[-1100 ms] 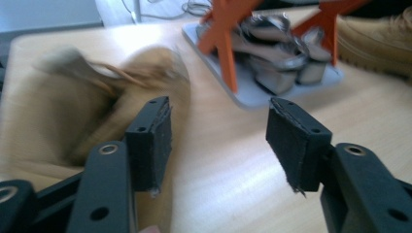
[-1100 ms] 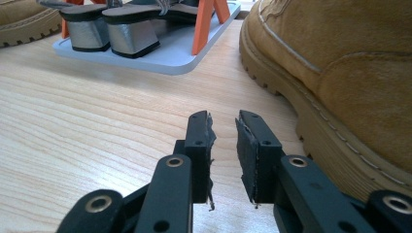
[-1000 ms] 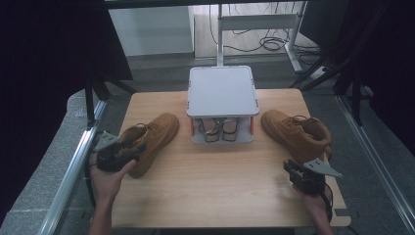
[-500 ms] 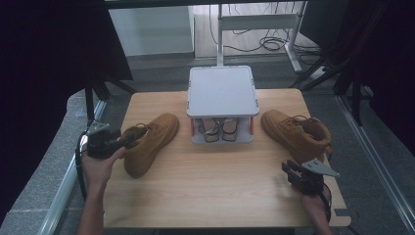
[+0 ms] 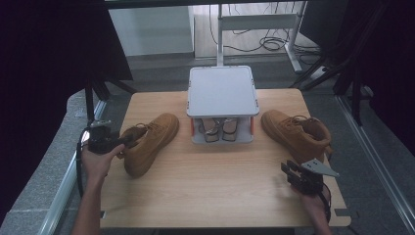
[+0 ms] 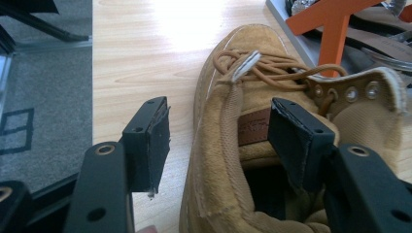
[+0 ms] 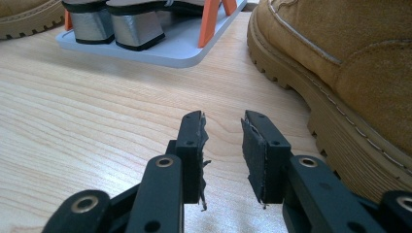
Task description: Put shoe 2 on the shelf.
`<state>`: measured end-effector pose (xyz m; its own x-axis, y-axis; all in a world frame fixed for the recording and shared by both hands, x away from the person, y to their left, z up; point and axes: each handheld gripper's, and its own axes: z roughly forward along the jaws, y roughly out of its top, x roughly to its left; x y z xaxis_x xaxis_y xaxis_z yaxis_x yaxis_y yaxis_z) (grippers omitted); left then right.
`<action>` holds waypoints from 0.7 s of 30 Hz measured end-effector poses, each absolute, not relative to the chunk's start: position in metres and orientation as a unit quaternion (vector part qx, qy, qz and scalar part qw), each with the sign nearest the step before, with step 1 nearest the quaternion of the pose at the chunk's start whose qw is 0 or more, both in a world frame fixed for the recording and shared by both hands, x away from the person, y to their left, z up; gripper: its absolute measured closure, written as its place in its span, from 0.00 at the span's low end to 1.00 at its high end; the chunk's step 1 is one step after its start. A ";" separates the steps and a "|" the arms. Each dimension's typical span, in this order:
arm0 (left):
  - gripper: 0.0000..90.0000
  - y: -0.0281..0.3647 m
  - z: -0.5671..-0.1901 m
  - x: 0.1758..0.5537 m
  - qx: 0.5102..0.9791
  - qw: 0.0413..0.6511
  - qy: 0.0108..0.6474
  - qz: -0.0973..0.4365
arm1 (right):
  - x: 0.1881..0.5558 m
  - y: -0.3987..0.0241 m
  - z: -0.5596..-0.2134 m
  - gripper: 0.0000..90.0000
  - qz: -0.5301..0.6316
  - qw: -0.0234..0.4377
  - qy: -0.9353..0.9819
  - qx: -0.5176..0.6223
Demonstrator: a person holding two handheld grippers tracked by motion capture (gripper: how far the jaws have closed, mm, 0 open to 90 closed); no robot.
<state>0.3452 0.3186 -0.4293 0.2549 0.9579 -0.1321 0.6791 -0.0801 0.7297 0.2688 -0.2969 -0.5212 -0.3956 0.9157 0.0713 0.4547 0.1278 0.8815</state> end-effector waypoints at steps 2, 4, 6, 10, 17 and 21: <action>0.45 0.319 -0.431 0.349 0.712 0.350 0.579 0.190 | 0.269 -0.296 -0.522 0.77 0.447 0.256 0.705 0.486; 0.45 0.318 -0.431 0.350 0.714 0.346 0.578 0.190 | 0.269 -0.296 -0.522 0.77 0.447 0.258 0.706 0.485; 0.46 0.318 -0.432 0.353 0.718 0.340 0.578 0.188 | 0.269 -0.296 -0.522 0.77 0.446 0.256 0.707 0.486; 0.47 0.316 -0.436 0.358 0.724 0.326 0.580 0.182 | 0.269 -0.296 -0.522 0.76 0.446 0.257 0.707 0.486; 0.64 0.314 -0.439 0.359 0.733 0.316 0.578 0.168 | 0.269 -0.296 -0.523 0.76 0.445 0.256 0.707 0.486; 0.73 0.313 -0.439 0.360 0.734 0.307 0.581 0.168 | 0.269 -0.296 -0.523 0.76 0.445 0.256 0.707 0.486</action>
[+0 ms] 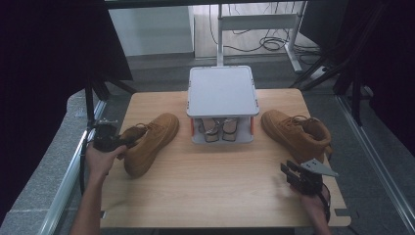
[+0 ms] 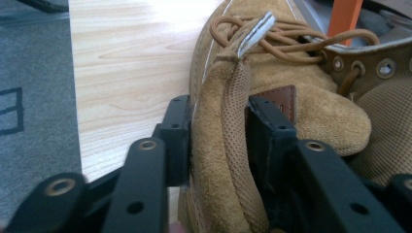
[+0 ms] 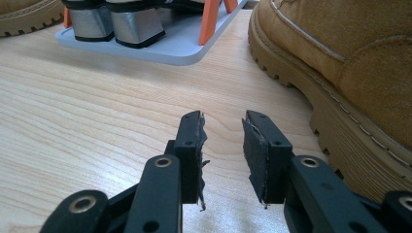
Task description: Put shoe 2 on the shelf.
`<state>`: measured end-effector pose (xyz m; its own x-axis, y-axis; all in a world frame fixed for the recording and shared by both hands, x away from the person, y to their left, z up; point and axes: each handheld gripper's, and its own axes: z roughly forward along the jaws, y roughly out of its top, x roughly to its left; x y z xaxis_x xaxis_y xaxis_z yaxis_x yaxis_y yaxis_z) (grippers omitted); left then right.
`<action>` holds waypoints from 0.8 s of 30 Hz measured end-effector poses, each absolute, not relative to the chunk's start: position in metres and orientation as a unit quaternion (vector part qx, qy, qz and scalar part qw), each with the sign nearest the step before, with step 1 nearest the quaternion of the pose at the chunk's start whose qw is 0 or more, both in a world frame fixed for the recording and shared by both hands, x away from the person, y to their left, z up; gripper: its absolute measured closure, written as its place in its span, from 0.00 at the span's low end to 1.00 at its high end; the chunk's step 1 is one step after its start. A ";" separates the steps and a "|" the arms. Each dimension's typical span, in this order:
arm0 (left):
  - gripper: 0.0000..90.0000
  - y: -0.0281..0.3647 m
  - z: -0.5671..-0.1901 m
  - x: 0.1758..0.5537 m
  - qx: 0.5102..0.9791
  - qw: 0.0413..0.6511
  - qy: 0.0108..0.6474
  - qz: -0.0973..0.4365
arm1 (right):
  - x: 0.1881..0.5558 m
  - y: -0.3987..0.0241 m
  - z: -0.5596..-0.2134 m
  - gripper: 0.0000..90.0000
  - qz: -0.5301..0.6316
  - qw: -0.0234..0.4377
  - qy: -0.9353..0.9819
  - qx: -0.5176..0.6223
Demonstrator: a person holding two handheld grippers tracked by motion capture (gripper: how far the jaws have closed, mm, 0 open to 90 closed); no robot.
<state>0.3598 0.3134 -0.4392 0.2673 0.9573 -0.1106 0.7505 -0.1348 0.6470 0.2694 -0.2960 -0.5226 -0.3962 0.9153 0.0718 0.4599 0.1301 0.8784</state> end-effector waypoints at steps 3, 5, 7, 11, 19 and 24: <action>0.79 0.315 -0.439 0.360 0.734 0.304 0.584 0.169 | 0.270 -0.297 -0.522 0.76 0.447 0.256 0.706 0.487; 0.80 0.315 -0.440 0.360 0.734 0.305 0.583 0.170 | 0.269 -0.297 -0.522 0.76 0.447 0.256 0.705 0.487; 0.81 0.314 -0.440 0.360 0.733 0.304 0.583 0.172 | 0.269 -0.296 -0.522 0.76 0.447 0.258 0.705 0.486; 0.82 0.315 -0.440 0.359 0.731 0.307 0.585 0.172 | 0.269 -0.295 -0.518 0.74 0.452 0.251 0.707 0.483; 0.82 0.315 -0.441 0.359 0.730 0.311 0.584 0.172 | 0.267 -0.294 -0.483 0.67 0.485 0.242 0.713 0.446; 0.82 0.315 -0.441 0.358 0.729 0.314 0.584 0.172 | 0.270 -0.304 -0.448 0.65 0.488 0.259 0.714 0.430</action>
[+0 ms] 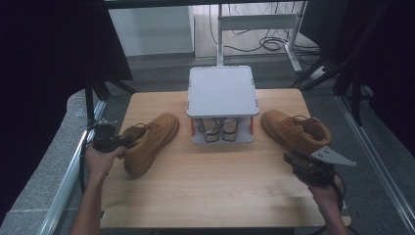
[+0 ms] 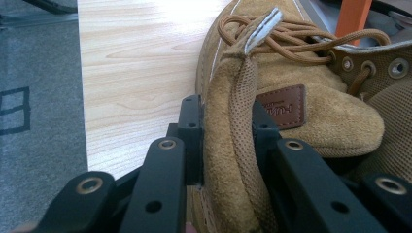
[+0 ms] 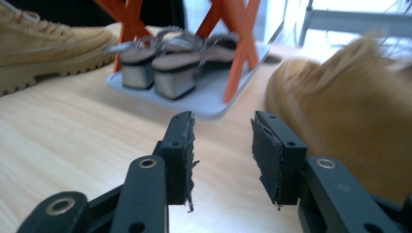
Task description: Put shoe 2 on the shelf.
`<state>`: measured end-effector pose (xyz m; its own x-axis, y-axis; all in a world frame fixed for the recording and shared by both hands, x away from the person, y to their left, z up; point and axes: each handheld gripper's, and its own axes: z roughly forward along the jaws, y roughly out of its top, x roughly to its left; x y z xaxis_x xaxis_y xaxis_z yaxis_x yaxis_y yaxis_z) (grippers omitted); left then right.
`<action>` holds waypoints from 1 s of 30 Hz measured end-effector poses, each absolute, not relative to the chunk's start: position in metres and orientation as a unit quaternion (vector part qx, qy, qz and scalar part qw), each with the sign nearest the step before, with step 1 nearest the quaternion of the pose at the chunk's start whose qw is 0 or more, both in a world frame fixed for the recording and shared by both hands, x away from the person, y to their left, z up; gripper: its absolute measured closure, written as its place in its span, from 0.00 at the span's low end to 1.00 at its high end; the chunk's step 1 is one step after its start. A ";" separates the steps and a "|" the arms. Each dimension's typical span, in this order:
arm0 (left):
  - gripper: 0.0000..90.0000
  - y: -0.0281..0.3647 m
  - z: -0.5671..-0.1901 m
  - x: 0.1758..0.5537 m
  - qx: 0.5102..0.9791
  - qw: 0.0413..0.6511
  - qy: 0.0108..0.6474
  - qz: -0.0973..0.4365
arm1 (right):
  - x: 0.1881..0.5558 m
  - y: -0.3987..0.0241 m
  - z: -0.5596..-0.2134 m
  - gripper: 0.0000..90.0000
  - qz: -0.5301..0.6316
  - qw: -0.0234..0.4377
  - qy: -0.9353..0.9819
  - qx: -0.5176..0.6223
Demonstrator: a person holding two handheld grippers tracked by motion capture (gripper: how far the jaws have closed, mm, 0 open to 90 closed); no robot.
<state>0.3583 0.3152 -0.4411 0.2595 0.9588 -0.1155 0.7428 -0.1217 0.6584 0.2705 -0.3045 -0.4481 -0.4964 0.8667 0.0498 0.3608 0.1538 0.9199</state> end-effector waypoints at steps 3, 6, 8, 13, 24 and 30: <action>0.82 0.316 -0.442 0.358 0.728 0.317 0.584 0.171 | 0.279 -0.314 -0.425 0.64 0.485 0.273 0.713 0.426; 0.82 0.316 -0.442 0.358 0.727 0.317 0.584 0.172 | 0.290 -0.326 -0.410 0.64 0.485 0.280 0.706 0.434; 0.82 0.316 -0.442 0.358 0.727 0.317 0.585 0.171 | 0.294 -0.331 -0.406 0.63 0.482 0.281 0.705 0.438; 0.81 0.316 -0.441 0.359 0.728 0.316 0.584 0.171 | 0.322 -0.357 -0.392 0.62 0.459 0.286 0.702 0.463; 0.67 0.318 -0.442 0.360 0.727 0.317 0.587 0.161 | 0.369 -0.398 -0.406 0.61 0.423 0.249 0.708 0.508; 0.63 0.319 -0.442 0.362 0.730 0.315 0.587 0.152 | 0.383 -0.399 -0.414 0.61 0.400 0.230 0.727 0.509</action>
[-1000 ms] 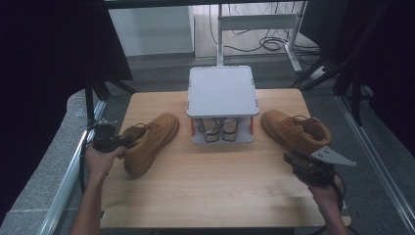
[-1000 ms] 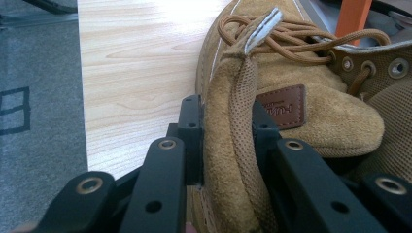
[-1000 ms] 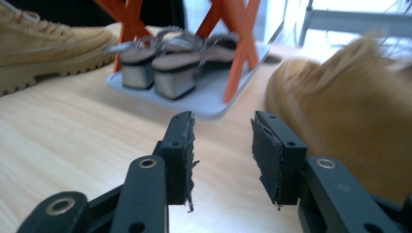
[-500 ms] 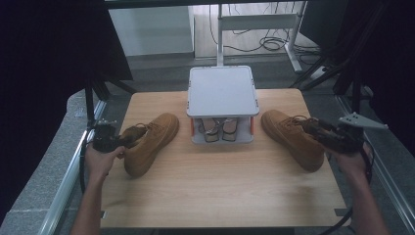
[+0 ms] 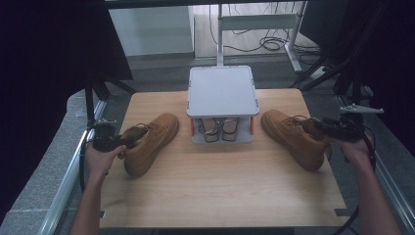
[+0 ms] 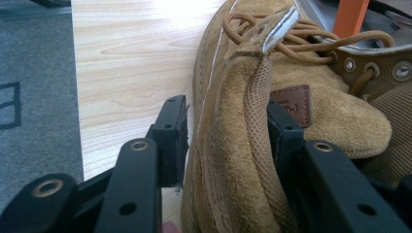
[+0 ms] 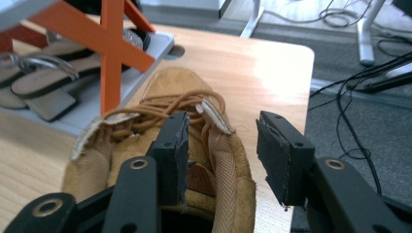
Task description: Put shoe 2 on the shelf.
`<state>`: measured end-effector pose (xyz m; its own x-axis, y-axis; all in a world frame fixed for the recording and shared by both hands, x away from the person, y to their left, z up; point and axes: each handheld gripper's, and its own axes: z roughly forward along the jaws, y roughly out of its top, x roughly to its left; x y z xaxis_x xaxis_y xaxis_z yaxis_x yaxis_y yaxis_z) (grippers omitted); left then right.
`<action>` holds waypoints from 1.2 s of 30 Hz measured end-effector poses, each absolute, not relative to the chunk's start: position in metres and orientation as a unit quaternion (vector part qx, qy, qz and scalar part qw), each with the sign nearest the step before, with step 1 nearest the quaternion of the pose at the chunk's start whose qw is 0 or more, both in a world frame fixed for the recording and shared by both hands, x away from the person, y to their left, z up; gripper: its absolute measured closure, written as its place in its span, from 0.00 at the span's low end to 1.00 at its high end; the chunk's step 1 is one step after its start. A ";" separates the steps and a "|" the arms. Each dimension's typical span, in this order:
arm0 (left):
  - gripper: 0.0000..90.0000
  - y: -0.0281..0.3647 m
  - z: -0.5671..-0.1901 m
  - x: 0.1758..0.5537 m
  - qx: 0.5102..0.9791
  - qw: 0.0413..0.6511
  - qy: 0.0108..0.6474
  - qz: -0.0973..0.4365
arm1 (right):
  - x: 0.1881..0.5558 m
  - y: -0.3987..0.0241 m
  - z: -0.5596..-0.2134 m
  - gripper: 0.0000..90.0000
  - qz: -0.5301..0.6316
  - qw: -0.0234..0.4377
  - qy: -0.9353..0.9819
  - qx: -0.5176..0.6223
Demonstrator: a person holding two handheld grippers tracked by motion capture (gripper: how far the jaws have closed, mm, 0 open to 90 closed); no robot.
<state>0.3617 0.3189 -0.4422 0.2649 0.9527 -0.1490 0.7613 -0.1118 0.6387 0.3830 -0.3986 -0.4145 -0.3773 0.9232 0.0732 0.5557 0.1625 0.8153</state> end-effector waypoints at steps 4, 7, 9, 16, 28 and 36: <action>0.61 0.320 -0.442 0.362 0.732 0.316 0.585 0.146 | 0.391 -0.397 -0.419 0.61 0.375 0.215 0.746 0.506; 0.59 0.319 -0.442 0.362 0.735 0.318 0.582 0.144 | 0.395 -0.395 -0.423 0.62 0.365 0.206 0.754 0.505; 0.57 0.318 -0.442 0.362 0.737 0.318 0.580 0.140 | 0.395 -0.396 -0.423 0.63 0.364 0.204 0.755 0.506; 0.55 0.317 -0.439 0.361 0.740 0.320 0.575 0.139 | 0.398 -0.397 -0.424 0.68 0.355 0.182 0.758 0.515; 0.82 0.316 -0.441 0.363 0.737 0.303 0.586 0.145 | 0.400 -0.397 -0.424 0.82 0.337 0.173 0.749 0.543; 0.84 0.316 -0.442 0.361 0.726 0.315 0.592 0.151 | 0.398 -0.392 -0.422 0.86 0.328 0.185 0.750 0.544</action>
<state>0.3607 0.3162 -0.4421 0.2531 0.9551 -0.1538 0.7649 -0.1002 0.6363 0.3982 -0.3918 -0.4218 -0.3406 0.9368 0.0795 0.6939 0.1934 0.6936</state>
